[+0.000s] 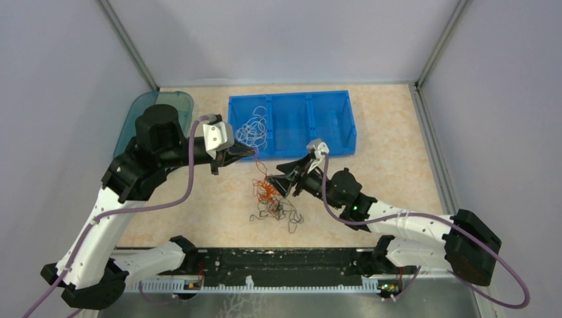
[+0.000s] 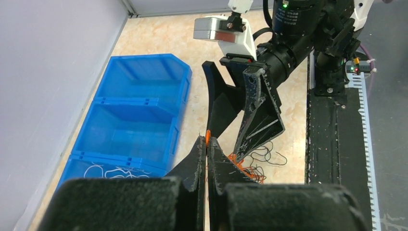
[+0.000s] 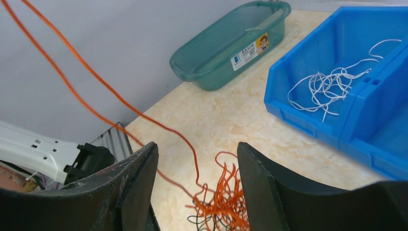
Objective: Untangle the cables
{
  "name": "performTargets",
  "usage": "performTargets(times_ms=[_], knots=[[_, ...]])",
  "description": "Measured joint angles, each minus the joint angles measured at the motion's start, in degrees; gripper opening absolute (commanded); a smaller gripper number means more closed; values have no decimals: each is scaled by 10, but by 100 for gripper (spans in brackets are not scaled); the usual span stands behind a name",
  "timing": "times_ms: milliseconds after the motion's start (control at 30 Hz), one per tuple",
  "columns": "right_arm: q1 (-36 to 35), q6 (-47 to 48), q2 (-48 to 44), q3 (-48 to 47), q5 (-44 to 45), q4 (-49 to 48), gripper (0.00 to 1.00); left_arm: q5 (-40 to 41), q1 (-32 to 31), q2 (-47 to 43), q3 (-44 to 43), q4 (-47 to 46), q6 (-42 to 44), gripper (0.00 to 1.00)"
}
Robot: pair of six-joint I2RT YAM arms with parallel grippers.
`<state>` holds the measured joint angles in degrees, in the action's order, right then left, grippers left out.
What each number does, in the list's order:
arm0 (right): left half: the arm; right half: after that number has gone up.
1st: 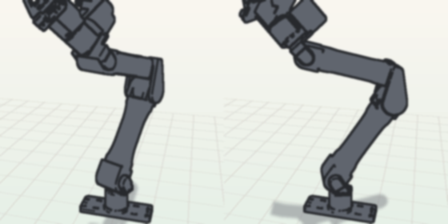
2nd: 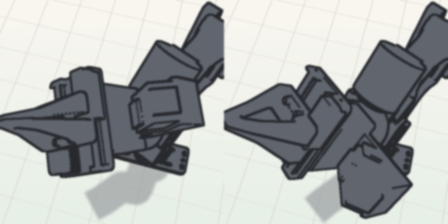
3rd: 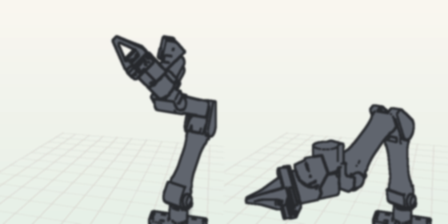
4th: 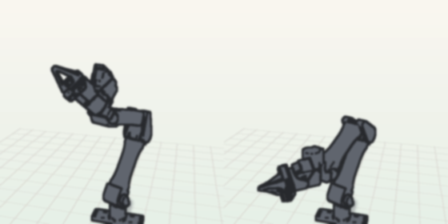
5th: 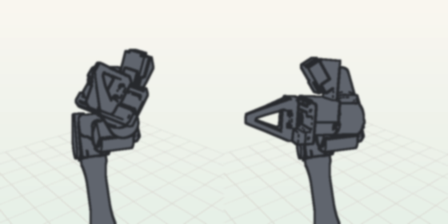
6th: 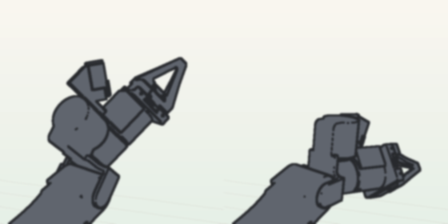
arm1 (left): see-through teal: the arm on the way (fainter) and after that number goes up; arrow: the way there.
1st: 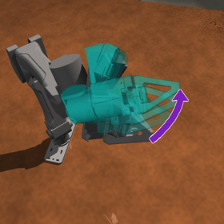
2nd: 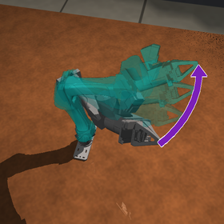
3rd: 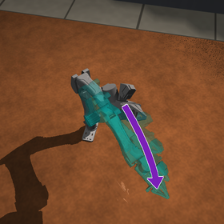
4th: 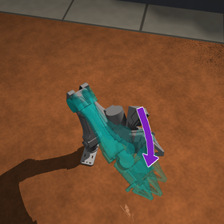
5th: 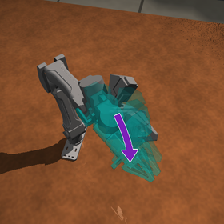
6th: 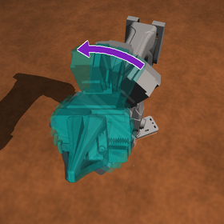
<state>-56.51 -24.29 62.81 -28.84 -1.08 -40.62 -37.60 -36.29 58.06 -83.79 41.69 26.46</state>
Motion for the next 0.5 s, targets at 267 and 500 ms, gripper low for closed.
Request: performTargets(times_ms=[267, 500], knots=[[0, -6, -16, 16, -2, -2, 63, 0, 0, 1, 0, 0, 0, 0], [0, -10, 19, 14, -8, -4, 63, 0, 0, 3, 0, 0, 0, 0]])
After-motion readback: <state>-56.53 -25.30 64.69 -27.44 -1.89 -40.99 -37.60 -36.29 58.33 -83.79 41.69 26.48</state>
